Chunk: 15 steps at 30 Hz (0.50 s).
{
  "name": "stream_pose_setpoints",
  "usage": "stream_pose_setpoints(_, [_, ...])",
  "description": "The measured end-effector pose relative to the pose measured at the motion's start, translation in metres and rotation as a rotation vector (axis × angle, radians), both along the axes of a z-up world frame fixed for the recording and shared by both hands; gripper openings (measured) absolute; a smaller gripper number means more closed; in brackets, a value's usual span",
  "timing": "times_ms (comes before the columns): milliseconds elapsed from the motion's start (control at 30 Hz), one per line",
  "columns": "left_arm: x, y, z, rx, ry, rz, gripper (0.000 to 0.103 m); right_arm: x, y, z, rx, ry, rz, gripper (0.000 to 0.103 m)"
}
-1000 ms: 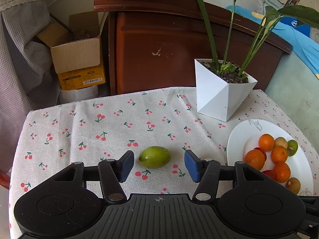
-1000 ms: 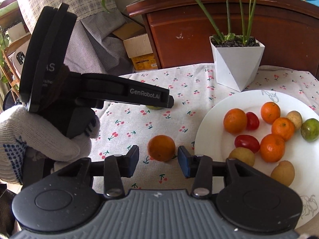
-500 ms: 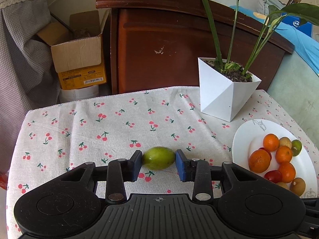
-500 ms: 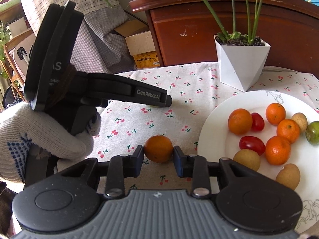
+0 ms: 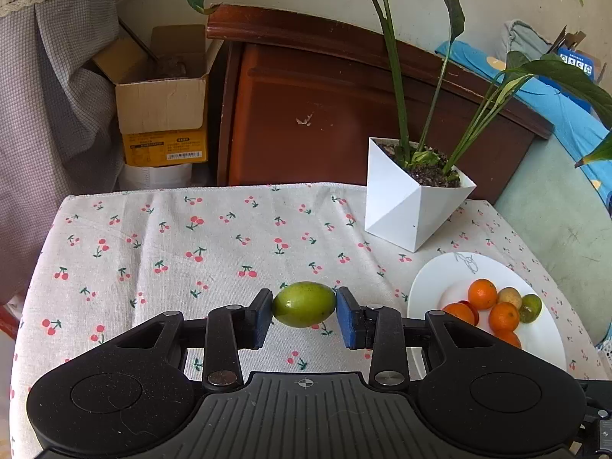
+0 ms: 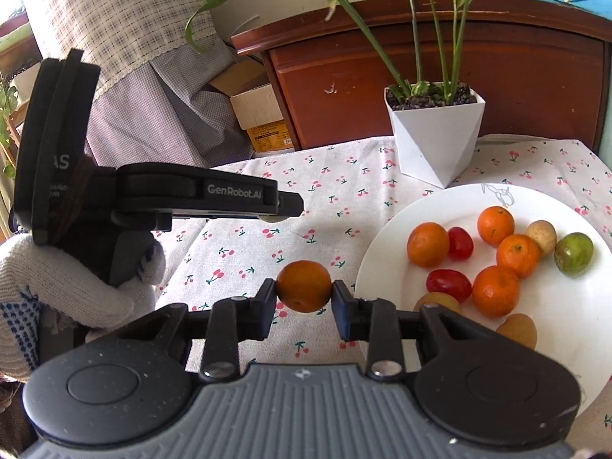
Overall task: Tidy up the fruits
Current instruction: 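Carry the lime and tangerine onto the plate and open both tools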
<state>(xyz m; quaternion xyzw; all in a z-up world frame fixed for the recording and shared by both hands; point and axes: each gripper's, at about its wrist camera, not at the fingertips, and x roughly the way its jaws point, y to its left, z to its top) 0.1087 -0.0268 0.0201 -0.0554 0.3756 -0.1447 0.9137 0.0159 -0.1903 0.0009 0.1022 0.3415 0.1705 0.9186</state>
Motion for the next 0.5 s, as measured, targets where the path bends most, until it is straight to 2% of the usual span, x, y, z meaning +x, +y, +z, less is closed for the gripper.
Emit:
stream_pose_setpoints(200, [-0.023,-0.011,0.012,-0.041,-0.024,-0.013,0.033,-0.015,-0.029,0.013,0.007,-0.03,-0.061,0.031])
stream_pose_setpoints(500, [-0.046,-0.047,0.025,-0.057,-0.072,-0.138,0.033,-0.031,-0.094,0.028,0.034,-0.058,-0.242,0.031])
